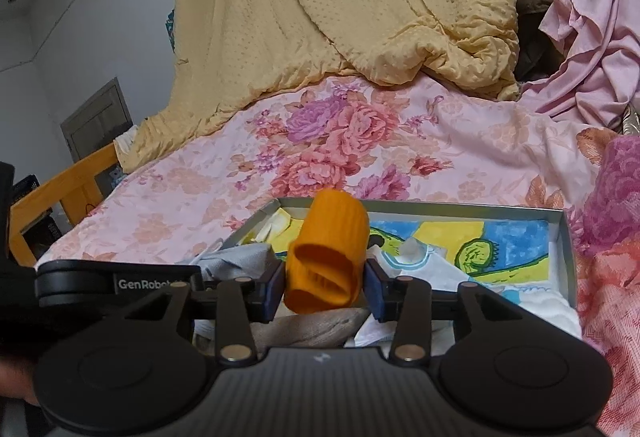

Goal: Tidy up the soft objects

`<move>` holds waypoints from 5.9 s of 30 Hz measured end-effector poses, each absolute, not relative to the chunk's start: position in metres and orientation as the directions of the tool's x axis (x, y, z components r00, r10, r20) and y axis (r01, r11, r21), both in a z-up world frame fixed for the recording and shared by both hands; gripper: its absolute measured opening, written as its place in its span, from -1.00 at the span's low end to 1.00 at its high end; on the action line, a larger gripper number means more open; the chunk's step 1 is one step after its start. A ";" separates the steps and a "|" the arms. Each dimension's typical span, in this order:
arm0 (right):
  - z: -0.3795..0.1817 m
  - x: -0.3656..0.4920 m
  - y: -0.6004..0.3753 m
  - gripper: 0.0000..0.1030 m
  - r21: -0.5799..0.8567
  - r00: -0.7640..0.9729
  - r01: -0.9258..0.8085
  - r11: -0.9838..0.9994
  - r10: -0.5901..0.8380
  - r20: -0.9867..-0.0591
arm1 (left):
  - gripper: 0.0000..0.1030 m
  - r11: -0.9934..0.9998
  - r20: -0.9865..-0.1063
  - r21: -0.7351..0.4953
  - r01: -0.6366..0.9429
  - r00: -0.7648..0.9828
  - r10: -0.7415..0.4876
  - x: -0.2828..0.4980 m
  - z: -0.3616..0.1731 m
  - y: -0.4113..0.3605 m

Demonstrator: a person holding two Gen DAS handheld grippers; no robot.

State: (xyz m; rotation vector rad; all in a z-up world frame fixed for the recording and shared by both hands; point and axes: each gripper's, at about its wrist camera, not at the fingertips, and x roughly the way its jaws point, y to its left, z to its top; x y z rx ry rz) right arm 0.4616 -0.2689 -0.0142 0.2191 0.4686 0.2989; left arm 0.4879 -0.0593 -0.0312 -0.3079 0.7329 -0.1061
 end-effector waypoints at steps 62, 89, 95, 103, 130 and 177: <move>0.038 0.398 -0.308 0.99 0.268 0.917 -0.160 0.950 0.244 -0.317 | 0.98 0.961 -0.580 -0.256 -0.102 0.812 -0.068 0.399 0.029 -0.045; 0.055 0.294 -0.289 0.99 0.164 0.924 -0.205 0.965 0.246 -0.292 | 0.98 0.953 -0.543 -0.279 -0.116 0.838 -0.057 0.294 0.039 -0.029; 0.052 0.276 -0.286 0.99 0.155 0.920 -0.214 0.964 0.253 -0.299 | 0.98 0.956 -0.530 -0.272 -0.108 0.846 -0.055 0.274 0.040 -0.027; 0.049 0.245 -0.278 0.99 0.139 0.916 -0.233 0.962 0.266 -0.300 | 0.98 0.964 -0.505 -0.252 -0.087 0.861 -0.055 0.243 0.038 -0.025; 0.027 0.153 -0.261 0.99 0.165 0.906 -0.216 0.962 0.260 -0.335 | 0.98 0.966 -0.462 -0.233 -0.116 0.887 -0.005 0.146 0.018 0.006; 0.006 0.092 -0.235 0.99 0.092 0.876 -0.219 0.971 0.238 -0.421 | 0.98 0.981 -0.460 -0.177 -0.079 0.888 -0.011 0.069 -0.023 0.012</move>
